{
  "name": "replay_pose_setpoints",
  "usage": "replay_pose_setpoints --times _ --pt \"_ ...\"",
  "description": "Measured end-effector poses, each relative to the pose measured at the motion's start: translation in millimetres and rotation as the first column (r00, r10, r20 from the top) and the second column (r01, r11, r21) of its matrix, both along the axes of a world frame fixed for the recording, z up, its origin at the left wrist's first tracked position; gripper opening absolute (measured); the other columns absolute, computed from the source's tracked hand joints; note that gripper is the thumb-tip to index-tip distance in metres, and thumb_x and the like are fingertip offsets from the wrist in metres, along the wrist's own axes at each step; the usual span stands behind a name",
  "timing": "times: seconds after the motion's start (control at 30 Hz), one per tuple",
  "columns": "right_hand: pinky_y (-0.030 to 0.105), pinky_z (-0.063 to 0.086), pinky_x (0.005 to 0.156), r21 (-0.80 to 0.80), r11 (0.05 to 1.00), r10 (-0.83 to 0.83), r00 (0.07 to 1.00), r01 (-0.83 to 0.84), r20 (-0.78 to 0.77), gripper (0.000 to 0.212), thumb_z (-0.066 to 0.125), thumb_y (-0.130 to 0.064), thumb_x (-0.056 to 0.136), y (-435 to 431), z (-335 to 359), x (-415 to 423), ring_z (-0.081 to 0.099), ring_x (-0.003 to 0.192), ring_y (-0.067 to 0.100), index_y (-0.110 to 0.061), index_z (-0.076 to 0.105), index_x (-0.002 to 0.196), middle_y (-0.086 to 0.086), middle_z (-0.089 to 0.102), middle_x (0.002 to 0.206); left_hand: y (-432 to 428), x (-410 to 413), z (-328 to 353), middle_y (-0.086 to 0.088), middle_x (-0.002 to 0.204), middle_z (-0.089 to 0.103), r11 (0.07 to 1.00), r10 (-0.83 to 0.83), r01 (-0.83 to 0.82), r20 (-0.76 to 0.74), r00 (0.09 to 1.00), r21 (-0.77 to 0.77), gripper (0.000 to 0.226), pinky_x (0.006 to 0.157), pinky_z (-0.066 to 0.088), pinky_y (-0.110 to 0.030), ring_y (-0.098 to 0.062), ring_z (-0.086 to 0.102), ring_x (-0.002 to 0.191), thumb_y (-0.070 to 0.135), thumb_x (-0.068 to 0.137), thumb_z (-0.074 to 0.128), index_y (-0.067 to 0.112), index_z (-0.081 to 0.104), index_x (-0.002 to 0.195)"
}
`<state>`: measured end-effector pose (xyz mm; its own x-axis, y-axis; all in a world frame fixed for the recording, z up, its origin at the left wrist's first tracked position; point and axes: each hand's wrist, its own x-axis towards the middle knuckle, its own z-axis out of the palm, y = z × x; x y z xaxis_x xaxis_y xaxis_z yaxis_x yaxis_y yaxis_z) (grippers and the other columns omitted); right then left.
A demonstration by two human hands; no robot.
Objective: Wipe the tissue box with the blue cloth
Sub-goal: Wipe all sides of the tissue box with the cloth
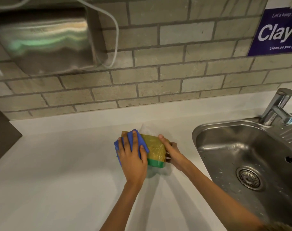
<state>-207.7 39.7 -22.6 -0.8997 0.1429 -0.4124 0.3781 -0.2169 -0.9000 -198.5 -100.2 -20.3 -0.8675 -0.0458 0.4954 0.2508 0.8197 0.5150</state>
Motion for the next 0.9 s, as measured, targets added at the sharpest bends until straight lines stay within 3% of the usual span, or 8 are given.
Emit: replay_pose_setpoints --times 0.13,0.23,0.33,0.47,0.53,0.6,0.73,0.9 --pt "0.041 0.051 0.092 -0.019 1.000 0.014 1.000 -0.014 0.009 0.093 0.061 -0.070 0.057 6 0 3 0.060 0.108 0.028 -0.006 0.045 0.124 0.014 0.061 0.118 10 6 -3 -0.023 0.141 0.049 0.999 -0.011 0.011 0.012 1.000 0.040 0.055 0.108 0.034 -0.058 -0.046 0.041 0.132 0.031 0.090 0.033 0.009 0.046 0.139" --pt "0.036 0.053 0.084 0.012 1.000 0.011 1.000 -0.011 -0.006 0.082 0.060 -0.073 0.053 6 -2 1 0.063 0.095 0.024 -0.009 0.061 0.105 0.007 0.068 0.094 26 18 -4 -0.022 0.135 0.055 0.988 -0.125 0.120 -0.047 0.991 -0.095 0.053 0.107 0.035 -0.054 -0.044 0.045 0.129 0.031 0.089 0.038 0.010 0.050 0.136" --pt "0.034 0.053 0.078 0.051 0.999 0.012 1.000 -0.011 -0.018 0.067 0.059 -0.073 0.058 9 -5 0 0.062 0.081 0.022 -0.012 0.062 0.085 0.002 0.064 0.073 21 29 -16 -0.016 0.141 0.051 0.947 -0.262 0.240 -0.084 0.961 -0.213 0.051 0.118 0.013 -0.038 -0.034 0.035 0.137 0.039 0.095 0.032 0.018 0.037 0.141" --pt "0.033 0.052 0.072 0.047 0.999 -0.018 0.999 0.019 -0.034 0.048 0.065 -0.063 0.066 7 -7 -3 0.058 0.071 0.017 -0.016 0.055 0.065 0.000 0.060 0.067 11 22 -8 -0.022 0.139 0.051 0.987 -0.145 0.142 -0.024 0.989 -0.076 0.061 0.106 0.039 -0.056 -0.045 0.040 0.133 0.045 0.097 0.019 0.009 0.046 0.138" --pt "0.032 0.052 0.071 0.061 0.997 -0.036 0.999 0.038 -0.036 0.051 0.065 -0.064 0.063 2 -8 -5 0.060 0.074 0.017 -0.015 0.054 0.069 0.001 0.061 0.071 23 20 3 -0.024 0.137 0.052 0.999 -0.049 0.049 0.044 0.998 -0.009 0.056 0.103 0.039 -0.060 -0.047 0.044 0.129 0.039 0.095 0.030 0.008 0.046 0.138" --pt "0.031 0.052 0.070 0.082 0.995 -0.050 0.998 0.053 -0.036 0.057 0.063 -0.067 0.063 1 -8 -6 0.062 0.078 0.019 -0.011 0.057 0.077 0.003 0.064 0.076 35 24 5 -0.023 0.135 0.055 0.992 -0.081 0.086 0.051 0.995 -0.092 0.056 0.100 0.041 -0.058 -0.045 0.048 0.126 0.036 0.090 0.035 0.009 0.046 0.138" --pt "0.031 0.052 0.067 0.088 0.995 -0.047 0.998 0.049 -0.032 0.059 0.063 -0.067 0.062 8 -10 -3 0.061 0.073 0.019 -0.011 0.055 0.076 0.004 0.062 0.071 27 32 -23 -0.020 0.134 0.057 0.934 -0.199 0.178 -0.035 0.979 -0.309 0.052 0.095 0.046 -0.055 -0.039 0.038 0.131 0.042 0.098 0.015 0.014 0.035 0.136" --pt "0.032 0.051 0.068 0.090 0.994 -0.065 0.998 0.065 -0.003 0.071 0.068 -0.069 0.050 6 -8 -5 0.052 0.068 0.017 -0.012 0.041 0.084 0.004 0.051 0.076 20 36 -35 -0.024 0.139 0.050 0.966 -0.114 0.095 -0.068 0.991 -0.242 0.056 0.101 0.038 -0.057 -0.037 0.027 0.132 0.046 0.097 0.017 0.013 0.033 0.139"
